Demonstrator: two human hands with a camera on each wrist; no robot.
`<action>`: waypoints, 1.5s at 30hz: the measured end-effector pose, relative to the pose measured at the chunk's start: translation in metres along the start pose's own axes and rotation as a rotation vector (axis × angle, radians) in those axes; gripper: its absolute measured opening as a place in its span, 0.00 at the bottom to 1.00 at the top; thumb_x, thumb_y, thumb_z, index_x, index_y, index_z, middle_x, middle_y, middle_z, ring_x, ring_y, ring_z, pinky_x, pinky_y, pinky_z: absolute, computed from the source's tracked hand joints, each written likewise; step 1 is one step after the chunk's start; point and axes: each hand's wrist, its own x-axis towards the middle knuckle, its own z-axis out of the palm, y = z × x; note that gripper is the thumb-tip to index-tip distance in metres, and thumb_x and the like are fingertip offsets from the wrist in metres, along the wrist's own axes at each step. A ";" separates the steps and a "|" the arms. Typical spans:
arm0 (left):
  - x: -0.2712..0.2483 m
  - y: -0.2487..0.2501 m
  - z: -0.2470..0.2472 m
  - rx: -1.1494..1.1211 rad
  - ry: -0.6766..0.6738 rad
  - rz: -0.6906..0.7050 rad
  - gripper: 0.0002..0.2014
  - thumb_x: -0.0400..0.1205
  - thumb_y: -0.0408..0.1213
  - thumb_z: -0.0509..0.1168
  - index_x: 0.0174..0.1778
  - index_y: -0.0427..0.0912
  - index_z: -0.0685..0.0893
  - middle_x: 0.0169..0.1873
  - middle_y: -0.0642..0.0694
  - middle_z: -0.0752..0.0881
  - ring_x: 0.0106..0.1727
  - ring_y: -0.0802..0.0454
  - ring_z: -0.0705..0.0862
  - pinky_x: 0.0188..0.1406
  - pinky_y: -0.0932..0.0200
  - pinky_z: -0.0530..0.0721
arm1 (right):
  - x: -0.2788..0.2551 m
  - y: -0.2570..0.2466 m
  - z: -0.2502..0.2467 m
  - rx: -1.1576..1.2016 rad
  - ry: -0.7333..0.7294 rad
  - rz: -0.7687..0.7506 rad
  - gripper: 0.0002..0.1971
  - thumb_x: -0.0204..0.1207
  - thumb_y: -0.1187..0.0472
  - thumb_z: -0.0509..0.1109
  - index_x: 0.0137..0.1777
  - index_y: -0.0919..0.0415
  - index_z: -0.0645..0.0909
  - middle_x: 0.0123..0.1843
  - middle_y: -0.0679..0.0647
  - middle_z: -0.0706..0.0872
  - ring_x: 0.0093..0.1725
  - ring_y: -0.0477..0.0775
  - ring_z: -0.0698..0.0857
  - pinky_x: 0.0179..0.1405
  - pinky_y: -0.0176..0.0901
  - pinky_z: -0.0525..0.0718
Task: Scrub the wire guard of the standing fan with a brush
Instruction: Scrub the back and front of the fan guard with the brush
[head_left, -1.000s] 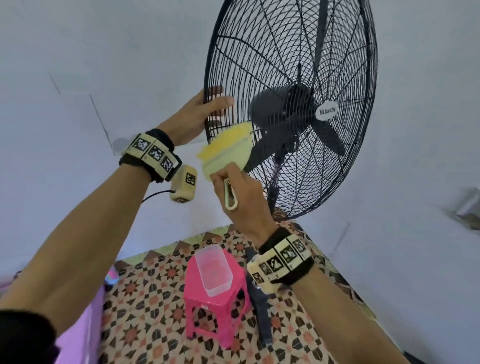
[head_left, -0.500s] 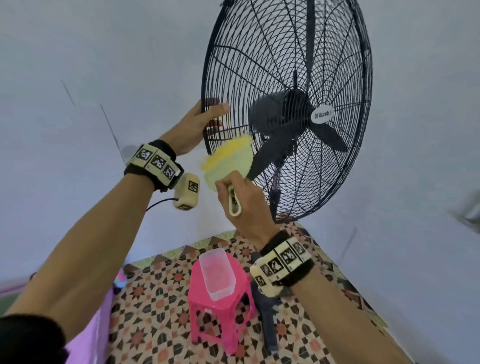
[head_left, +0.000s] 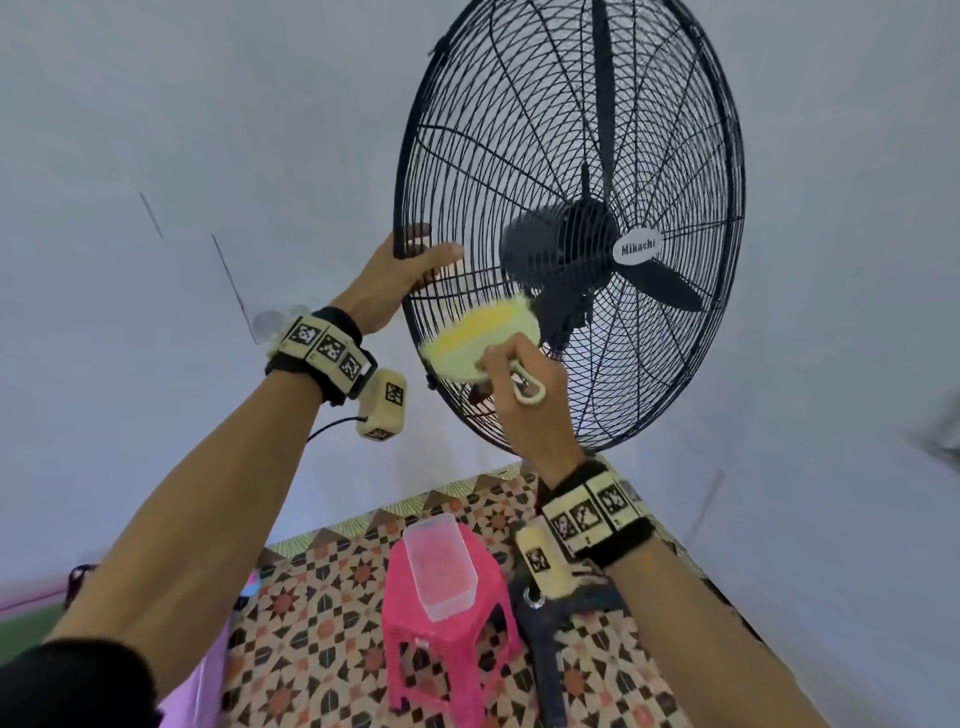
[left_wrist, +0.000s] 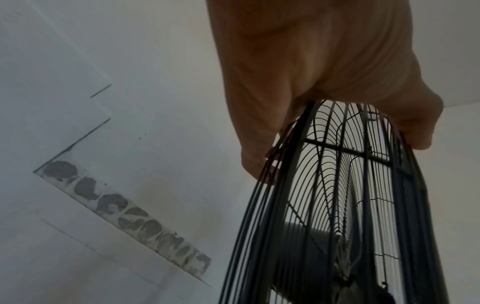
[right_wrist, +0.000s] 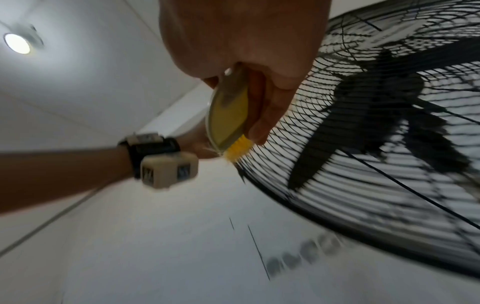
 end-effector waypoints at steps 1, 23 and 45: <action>-0.001 -0.002 -0.002 -0.010 0.002 -0.010 0.38 0.72 0.61 0.82 0.67 0.37 0.79 0.48 0.50 0.84 0.53 0.50 0.83 0.63 0.47 0.83 | -0.013 0.012 -0.004 -0.006 -0.023 0.078 0.12 0.89 0.60 0.65 0.41 0.54 0.78 0.39 0.44 0.89 0.35 0.49 0.89 0.28 0.48 0.86; -0.050 -0.025 0.071 -0.122 0.387 -0.004 0.28 0.76 0.64 0.78 0.63 0.49 0.83 0.61 0.47 0.90 0.67 0.44 0.88 0.71 0.36 0.84 | 0.016 -0.002 -0.056 0.163 -0.092 -0.041 0.12 0.90 0.58 0.65 0.48 0.65 0.80 0.34 0.46 0.85 0.28 0.46 0.82 0.25 0.36 0.77; -0.031 -0.064 0.033 -0.145 0.535 -0.008 0.29 0.76 0.63 0.78 0.70 0.56 0.79 0.68 0.39 0.86 0.65 0.38 0.89 0.63 0.32 0.89 | 0.026 0.042 -0.026 -0.006 -0.053 0.144 0.12 0.88 0.58 0.67 0.44 0.62 0.84 0.33 0.43 0.85 0.28 0.42 0.82 0.23 0.33 0.73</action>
